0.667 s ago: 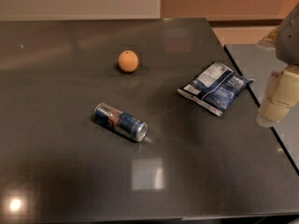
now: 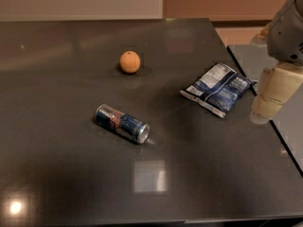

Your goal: Place redbull can upright

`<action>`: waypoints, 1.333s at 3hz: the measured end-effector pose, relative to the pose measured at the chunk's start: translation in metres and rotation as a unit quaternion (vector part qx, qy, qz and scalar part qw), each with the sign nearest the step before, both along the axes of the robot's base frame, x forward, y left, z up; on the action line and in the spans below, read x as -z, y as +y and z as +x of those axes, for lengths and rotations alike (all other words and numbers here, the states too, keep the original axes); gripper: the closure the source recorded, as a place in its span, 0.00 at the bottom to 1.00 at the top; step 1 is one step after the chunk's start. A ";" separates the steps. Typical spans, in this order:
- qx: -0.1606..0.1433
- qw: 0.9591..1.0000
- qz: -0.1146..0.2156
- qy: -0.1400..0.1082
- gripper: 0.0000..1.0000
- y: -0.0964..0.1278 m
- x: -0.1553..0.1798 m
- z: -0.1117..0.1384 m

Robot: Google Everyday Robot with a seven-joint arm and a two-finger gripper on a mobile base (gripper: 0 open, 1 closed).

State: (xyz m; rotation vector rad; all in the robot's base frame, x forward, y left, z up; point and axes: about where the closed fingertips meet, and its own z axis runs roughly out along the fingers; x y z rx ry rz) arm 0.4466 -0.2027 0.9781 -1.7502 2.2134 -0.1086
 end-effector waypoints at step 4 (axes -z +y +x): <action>-0.031 0.996 0.006 0.081 0.00 0.137 0.034 0.077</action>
Offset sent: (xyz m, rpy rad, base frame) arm 0.0687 0.1033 -0.0085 -0.0190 0.1251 0.1026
